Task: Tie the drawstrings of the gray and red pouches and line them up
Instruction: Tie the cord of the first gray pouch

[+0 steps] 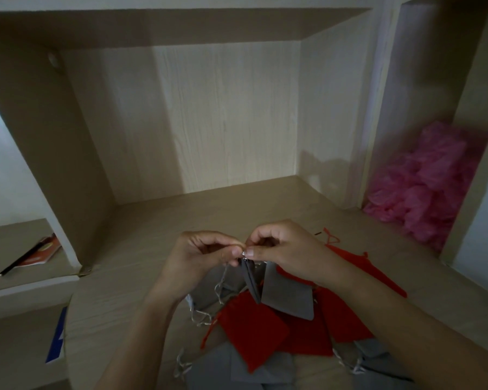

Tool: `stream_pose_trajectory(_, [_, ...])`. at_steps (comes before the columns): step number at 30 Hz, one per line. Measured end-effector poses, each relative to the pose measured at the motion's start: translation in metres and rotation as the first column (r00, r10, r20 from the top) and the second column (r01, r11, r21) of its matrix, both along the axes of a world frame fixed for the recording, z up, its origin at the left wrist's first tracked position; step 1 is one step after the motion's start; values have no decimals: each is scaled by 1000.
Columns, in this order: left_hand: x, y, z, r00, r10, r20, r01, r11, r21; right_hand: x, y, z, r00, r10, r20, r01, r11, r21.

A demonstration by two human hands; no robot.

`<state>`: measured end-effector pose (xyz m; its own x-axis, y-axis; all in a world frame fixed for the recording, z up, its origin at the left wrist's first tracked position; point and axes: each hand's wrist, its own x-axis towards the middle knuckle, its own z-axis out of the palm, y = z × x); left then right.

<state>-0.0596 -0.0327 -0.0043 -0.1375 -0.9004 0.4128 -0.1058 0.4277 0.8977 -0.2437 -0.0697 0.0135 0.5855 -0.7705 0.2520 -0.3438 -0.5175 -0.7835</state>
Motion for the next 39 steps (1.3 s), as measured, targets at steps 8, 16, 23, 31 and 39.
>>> stream_pose_trajectory(8, [0, 3, 4, 987, 68, 147, -61, 997, -50, -1, -4, -2, 998, 30, -50, -27, 998, 49])
stream_pose_trajectory(16, [-4, -2, -2, 819, 311, 482, -137, 922, -363, 5, 2, -9, 985, -104, -134, 98, 994, -48])
stream_pose_trajectory(23, [-10, -4, -9, 685, 540, 489, -144, 758, -636, 6, 6, -9, 992, -119, -43, 106, 967, -232])
stream_pose_trajectory(31, [-13, 0, -9, 746, 573, 339, -213, 689, -693, 2, -3, -7, 986, -63, 152, 90, 980, -178])
stream_pose_trajectory(39, [-13, 2, -6, 809, 525, 264, -221, 687, -692, -1, -10, -10, 902, 18, 432, -134, 962, 239])
